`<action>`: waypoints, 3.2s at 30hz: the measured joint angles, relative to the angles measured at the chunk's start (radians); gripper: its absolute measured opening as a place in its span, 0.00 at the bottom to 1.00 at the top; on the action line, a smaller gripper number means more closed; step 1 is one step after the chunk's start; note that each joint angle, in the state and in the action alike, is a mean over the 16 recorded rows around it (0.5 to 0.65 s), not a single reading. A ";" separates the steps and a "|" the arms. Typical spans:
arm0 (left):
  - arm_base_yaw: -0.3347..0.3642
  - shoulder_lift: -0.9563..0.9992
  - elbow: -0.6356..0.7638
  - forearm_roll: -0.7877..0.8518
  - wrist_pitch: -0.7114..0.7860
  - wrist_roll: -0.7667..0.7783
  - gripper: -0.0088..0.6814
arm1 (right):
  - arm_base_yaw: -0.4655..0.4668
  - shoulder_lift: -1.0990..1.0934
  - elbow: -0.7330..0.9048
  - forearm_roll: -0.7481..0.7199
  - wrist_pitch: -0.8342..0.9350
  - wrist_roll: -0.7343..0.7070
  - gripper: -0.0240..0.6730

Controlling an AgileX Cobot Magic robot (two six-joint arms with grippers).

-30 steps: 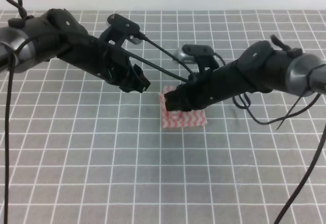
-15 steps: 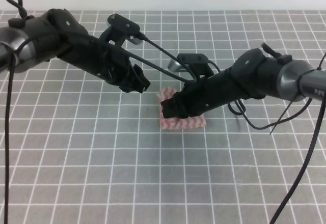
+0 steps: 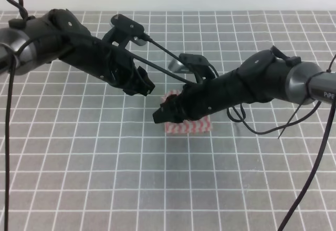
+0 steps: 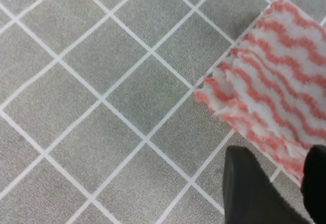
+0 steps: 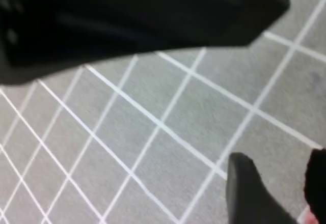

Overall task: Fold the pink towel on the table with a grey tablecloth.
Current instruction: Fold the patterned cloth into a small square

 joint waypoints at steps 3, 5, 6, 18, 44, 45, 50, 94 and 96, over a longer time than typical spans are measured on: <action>0.000 -0.002 0.000 -0.001 0.003 0.000 0.35 | -0.011 -0.004 0.000 0.021 0.005 -0.017 0.34; 0.000 -0.002 0.000 -0.001 0.005 0.000 0.35 | -0.020 -0.006 0.000 0.031 -0.001 -0.023 0.31; 0.000 -0.002 0.000 -0.003 0.008 0.000 0.35 | -0.024 -0.007 0.000 0.034 -0.008 -0.025 0.29; 0.000 -0.003 0.000 -0.063 0.074 0.019 0.34 | -0.056 0.038 -0.001 0.034 -0.106 -0.028 0.05; -0.037 0.155 0.000 -0.131 0.142 0.112 0.03 | -0.115 0.034 -0.157 -0.096 -0.034 0.013 0.01; -0.038 0.162 -0.001 -0.126 0.135 0.110 0.03 | -0.121 0.033 -0.163 -0.116 -0.019 0.028 0.01; -0.040 0.186 -0.001 -0.108 0.109 0.098 0.01 | -0.148 0.025 -0.180 -0.216 0.045 0.104 0.01; -0.070 0.094 -0.001 -0.111 0.096 0.089 0.01 | -0.158 -0.029 0.093 -0.298 0.058 0.162 0.01; -0.075 0.105 -0.001 -0.105 0.093 0.091 0.01 | -0.158 -0.028 0.091 -0.288 0.055 0.159 0.01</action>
